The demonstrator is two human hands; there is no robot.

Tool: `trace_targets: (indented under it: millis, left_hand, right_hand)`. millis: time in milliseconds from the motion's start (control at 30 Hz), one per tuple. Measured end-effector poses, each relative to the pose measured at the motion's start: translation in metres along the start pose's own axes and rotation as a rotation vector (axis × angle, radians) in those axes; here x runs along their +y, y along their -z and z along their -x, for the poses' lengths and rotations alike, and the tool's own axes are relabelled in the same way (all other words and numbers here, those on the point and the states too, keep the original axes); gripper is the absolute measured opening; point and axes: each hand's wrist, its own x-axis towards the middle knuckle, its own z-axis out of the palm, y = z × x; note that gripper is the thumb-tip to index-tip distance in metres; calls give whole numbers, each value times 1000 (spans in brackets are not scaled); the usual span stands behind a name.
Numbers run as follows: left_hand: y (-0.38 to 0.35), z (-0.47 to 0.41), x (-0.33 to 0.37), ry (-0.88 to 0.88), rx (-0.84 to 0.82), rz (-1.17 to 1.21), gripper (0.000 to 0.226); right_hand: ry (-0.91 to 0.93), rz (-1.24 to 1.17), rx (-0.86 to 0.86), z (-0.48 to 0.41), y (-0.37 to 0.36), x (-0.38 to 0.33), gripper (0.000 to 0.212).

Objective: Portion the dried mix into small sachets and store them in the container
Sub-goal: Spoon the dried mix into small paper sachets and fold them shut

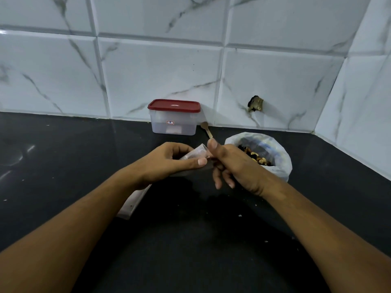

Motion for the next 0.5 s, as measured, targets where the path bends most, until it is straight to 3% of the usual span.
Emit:
trace_targets:
  millis: [200, 367, 500]
  left_hand:
    - [-6, 2, 4, -79, 2, -12, 42]
    - [-4, 2, 1, -115, 13, -31, 37]
    - [-5, 1, 1, -103, 33, -18, 39]
  right_hand:
    - [15, 19, -5, -2, -4, 3, 110]
    - [46, 48, 26, 0, -6, 1, 84]
    - [76, 11, 79, 0, -4, 6, 103]
